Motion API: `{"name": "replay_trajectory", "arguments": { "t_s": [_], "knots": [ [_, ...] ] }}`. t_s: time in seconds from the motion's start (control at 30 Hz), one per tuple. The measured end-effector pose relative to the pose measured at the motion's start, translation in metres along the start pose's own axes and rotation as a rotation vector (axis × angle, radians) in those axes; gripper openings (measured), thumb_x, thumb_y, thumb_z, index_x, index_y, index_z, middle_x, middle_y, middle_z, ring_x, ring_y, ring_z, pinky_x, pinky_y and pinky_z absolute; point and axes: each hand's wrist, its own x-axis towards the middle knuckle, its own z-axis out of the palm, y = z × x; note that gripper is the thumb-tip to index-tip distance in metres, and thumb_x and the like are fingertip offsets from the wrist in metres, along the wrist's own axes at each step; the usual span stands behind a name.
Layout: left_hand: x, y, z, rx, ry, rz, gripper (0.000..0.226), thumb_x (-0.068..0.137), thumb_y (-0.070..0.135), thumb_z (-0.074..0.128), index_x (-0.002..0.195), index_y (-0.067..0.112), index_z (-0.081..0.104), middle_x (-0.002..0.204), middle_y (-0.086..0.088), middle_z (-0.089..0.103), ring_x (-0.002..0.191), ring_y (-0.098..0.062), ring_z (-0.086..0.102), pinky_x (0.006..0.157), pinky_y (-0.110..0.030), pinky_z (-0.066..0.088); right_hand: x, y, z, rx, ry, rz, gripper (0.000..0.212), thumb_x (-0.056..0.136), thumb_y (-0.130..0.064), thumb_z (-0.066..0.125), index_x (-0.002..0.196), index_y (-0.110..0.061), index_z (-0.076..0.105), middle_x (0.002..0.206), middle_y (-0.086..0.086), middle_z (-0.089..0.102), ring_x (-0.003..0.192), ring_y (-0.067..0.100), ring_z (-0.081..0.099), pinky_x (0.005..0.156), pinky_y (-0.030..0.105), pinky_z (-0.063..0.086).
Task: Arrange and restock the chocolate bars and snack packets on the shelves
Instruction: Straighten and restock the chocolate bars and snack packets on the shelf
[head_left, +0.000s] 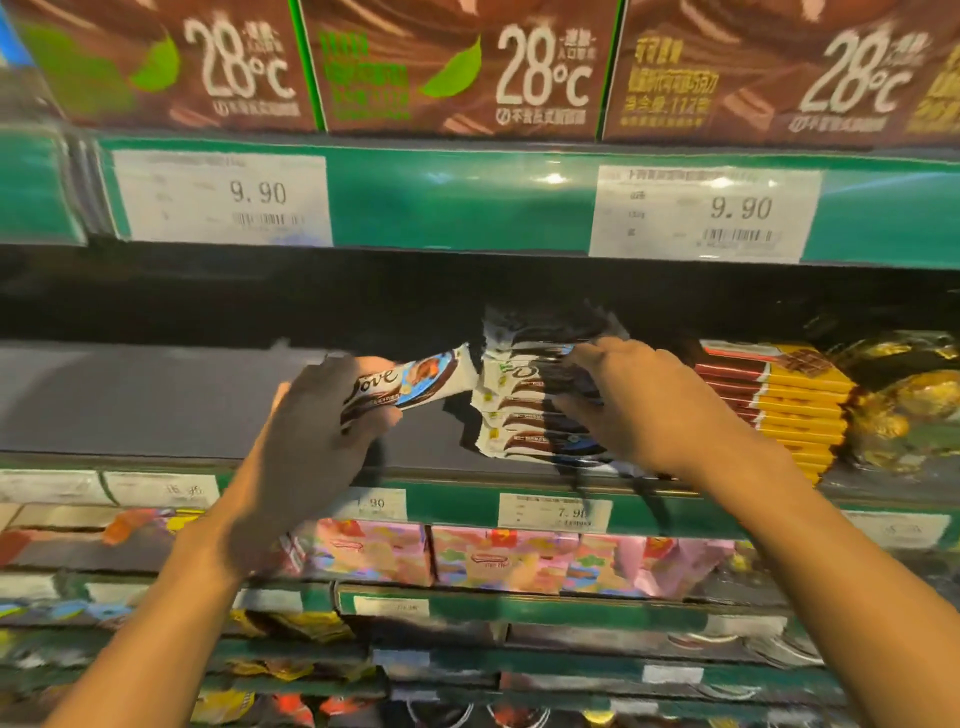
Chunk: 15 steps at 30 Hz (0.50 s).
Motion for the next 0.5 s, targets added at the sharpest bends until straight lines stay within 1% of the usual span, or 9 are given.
{"name": "replay_trajectory", "arguments": {
  "t_s": [0.07, 0.1, 0.17, 0.23, 0.3, 0.37, 0.43, 0.5],
  "knots": [
    [-0.004, 0.001, 0.000, -0.005, -0.001, -0.040, 0.021, 0.090, 0.021, 0.066, 0.109, 0.019, 0.056, 0.088, 0.015, 0.048, 0.078, -0.004, 0.047, 0.064, -0.012, 0.034, -0.001, 0.001, -0.003, 0.052, -0.038, 0.002, 0.032, 0.093, -0.049, 0.058, 0.112, -0.023, 0.054, 0.106, 0.002, 0.065, 0.091, 0.024, 0.062, 0.076, 0.043, 0.055],
    [-0.005, 0.001, 0.000, -0.010, -0.003, -0.054, 0.021, 0.091, 0.023, 0.065, 0.109, 0.018, 0.055, 0.088, 0.014, 0.046, 0.078, -0.002, 0.048, 0.062, -0.012, 0.033, -0.001, 0.001, -0.004, 0.074, -0.057, 0.004, 0.032, 0.092, -0.048, 0.061, 0.111, -0.024, 0.053, 0.106, 0.001, 0.065, 0.090, 0.025, 0.064, 0.075, 0.044, 0.055],
    [-0.008, 0.000, 0.001, -0.014, -0.003, -0.063, 0.021, 0.093, 0.025, 0.062, 0.110, 0.015, 0.054, 0.089, 0.013, 0.045, 0.079, -0.002, 0.048, 0.061, -0.013, 0.032, 0.000, 0.001, -0.005, 0.110, -0.084, 0.006, 0.036, 0.089, -0.047, 0.066, 0.114, -0.026, 0.053, 0.111, 0.000, 0.065, 0.097, 0.024, 0.064, 0.079, 0.045, 0.055],
    [-0.011, 0.000, 0.000, -0.041, 0.007, -0.073, 0.018, 0.093, 0.026, 0.062, 0.105, 0.017, 0.052, 0.087, 0.015, 0.043, 0.078, -0.007, 0.049, 0.060, -0.016, 0.034, 0.000, -0.002, -0.007, 0.183, -0.083, 0.021, 0.042, 0.086, -0.045, 0.071, 0.120, -0.026, 0.056, 0.116, -0.002, 0.064, 0.102, 0.021, 0.063, 0.085, 0.042, 0.055],
    [-0.014, -0.001, -0.002, -0.071, 0.015, -0.083, 0.019, 0.092, 0.025, 0.063, 0.107, 0.016, 0.056, 0.089, 0.011, 0.049, 0.080, -0.009, 0.051, 0.061, -0.016, 0.035, -0.002, -0.006, -0.008, 0.238, -0.050, 0.034, 0.049, 0.084, -0.042, 0.074, 0.127, -0.025, 0.058, 0.119, -0.004, 0.062, 0.107, 0.018, 0.060, 0.092, 0.037, 0.052],
    [-0.017, -0.004, -0.007, -0.092, 0.026, -0.088, 0.029, 0.091, 0.024, 0.064, 0.118, 0.015, 0.059, 0.101, 0.005, 0.057, 0.088, -0.007, 0.054, 0.064, -0.013, 0.037, -0.005, -0.012, -0.008, 0.258, 0.018, 0.037, 0.054, 0.083, -0.043, 0.074, 0.131, -0.024, 0.057, 0.118, -0.005, 0.059, 0.110, 0.015, 0.055, 0.094, 0.032, 0.049],
    [-0.023, -0.007, -0.014, -0.128, 0.050, -0.096, 0.036, 0.089, 0.024, 0.067, 0.124, 0.019, 0.060, 0.108, 0.006, 0.060, 0.088, -0.003, 0.057, 0.064, -0.009, 0.042, -0.009, -0.021, -0.009, 0.292, 0.082, 0.052, 0.057, 0.081, -0.046, 0.073, 0.131, -0.025, 0.057, 0.118, -0.006, 0.057, 0.108, 0.011, 0.051, 0.090, 0.026, 0.044],
    [-0.033, -0.012, -0.022, -0.208, 0.070, -0.123, 0.040, 0.086, 0.028, 0.070, 0.124, 0.024, 0.061, 0.109, 0.009, 0.062, 0.081, -0.002, 0.062, 0.062, -0.009, 0.047, -0.013, -0.032, -0.011, 0.326, 0.128, 0.065, 0.054, 0.079, -0.047, 0.074, 0.128, -0.028, 0.058, 0.118, -0.008, 0.056, 0.106, 0.007, 0.047, 0.086, 0.023, 0.040]
  ]
}}
